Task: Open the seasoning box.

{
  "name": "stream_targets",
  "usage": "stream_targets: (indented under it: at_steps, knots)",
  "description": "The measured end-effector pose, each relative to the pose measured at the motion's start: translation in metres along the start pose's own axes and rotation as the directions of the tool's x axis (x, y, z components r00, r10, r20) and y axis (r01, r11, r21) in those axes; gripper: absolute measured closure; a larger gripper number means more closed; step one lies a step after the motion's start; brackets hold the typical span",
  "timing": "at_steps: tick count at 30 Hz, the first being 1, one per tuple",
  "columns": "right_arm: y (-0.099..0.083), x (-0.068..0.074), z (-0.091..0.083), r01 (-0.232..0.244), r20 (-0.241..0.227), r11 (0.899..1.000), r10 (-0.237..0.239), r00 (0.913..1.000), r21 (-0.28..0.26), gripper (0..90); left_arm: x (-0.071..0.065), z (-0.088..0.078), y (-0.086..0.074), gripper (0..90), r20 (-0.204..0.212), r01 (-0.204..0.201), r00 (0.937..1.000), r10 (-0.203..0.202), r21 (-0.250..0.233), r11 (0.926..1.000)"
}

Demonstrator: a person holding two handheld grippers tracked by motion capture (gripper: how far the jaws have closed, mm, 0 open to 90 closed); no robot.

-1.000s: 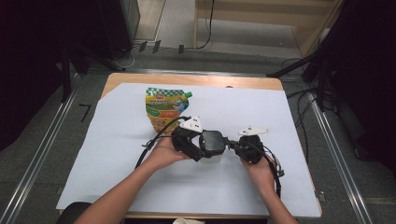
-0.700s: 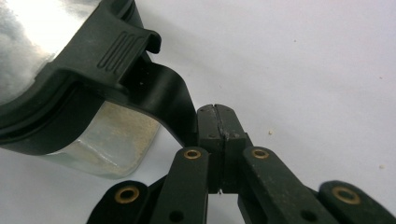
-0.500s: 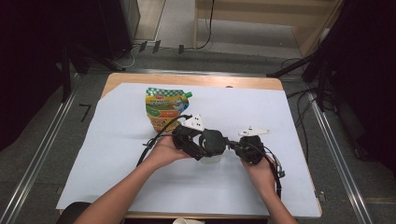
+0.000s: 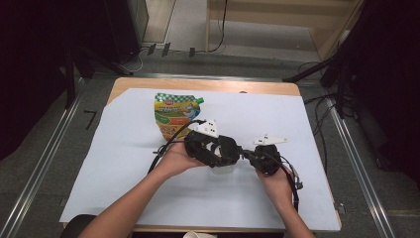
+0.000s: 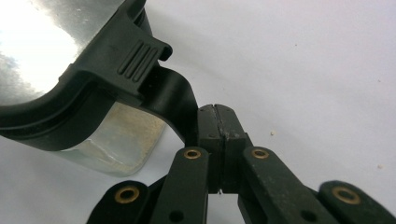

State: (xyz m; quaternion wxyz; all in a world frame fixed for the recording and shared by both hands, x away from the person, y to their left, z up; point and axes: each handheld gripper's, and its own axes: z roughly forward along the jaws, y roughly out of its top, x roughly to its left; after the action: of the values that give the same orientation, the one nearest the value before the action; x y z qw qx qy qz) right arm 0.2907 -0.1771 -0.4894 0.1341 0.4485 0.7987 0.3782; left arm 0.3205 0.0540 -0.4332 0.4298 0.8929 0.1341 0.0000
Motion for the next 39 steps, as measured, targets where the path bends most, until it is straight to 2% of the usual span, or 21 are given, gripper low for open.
stream_targets:
  at_steps: [2,5,8,9,11,13,17,22,26,34,39]
  knots:
    - [0.000,0.000,-0.001,0.000,0.000,1.000,0.000,1.0000,-0.001,90.0,0.000,-0.001,0.001,32.3,0.012,0.001,0.9999,-0.001,0.007,1.0000]
    - [0.000,0.000,-0.003,0.004,-0.005,1.000,-0.004,1.0000,-0.007,90.0,-0.002,-0.002,0.003,40.6,0.036,0.002,0.9994,-0.003,0.011,0.9999]
    - [0.000,0.000,-0.007,0.004,-0.015,1.000,-0.004,0.9999,-0.016,90.0,-0.004,-0.003,0.007,47.0,0.041,0.014,0.9991,-0.015,0.027,0.9996]
    - [0.000,0.000,-0.009,0.005,-0.019,1.000,-0.005,0.9998,-0.023,90.0,-0.003,-0.004,0.008,48.2,0.056,0.038,0.9977,-0.039,0.025,0.9990]
    - [-0.001,0.001,-0.011,0.003,-0.026,1.000,-0.004,0.9997,-0.024,90.0,-0.003,-0.004,0.008,49.5,0.060,0.045,0.9971,-0.047,0.027,0.9986]
    - [-0.001,0.001,-0.012,0.003,-0.027,1.000,-0.004,0.9996,-0.026,90.0,-0.003,-0.004,0.010,52.1,0.085,0.067,0.9940,-0.069,0.023,0.9975]
    - [-0.001,0.001,-0.014,0.000,-0.029,1.000,-0.001,0.9996,-0.027,90.0,-0.004,-0.004,0.014,59.2,0.105,0.081,0.9910,-0.083,0.025,0.9964]
    - [-0.001,0.001,-0.014,-0.001,-0.034,1.000,0.000,0.9994,-0.030,90.0,-0.005,-0.003,0.017,66.5,0.126,0.073,0.9890,-0.076,0.031,0.9968]
    - [-0.001,0.000,-0.014,0.000,-0.042,1.000,-0.001,0.9991,-0.030,90.0,-0.004,-0.001,0.021,78.2,0.158,0.073,0.9844,-0.078,0.035,0.9967]
    - [-0.002,0.000,-0.015,0.001,-0.048,1.000,-0.003,0.9989,-0.030,90.0,0.002,0.008,0.029,82.4,0.217,0.096,0.9710,-0.100,0.032,0.9949]
    - [-0.002,0.001,-0.015,0.004,-0.047,1.000,-0.005,0.9989,-0.028,90.0,0.003,0.015,0.036,82.6,0.225,0.068,0.9714,-0.077,0.045,0.9966]
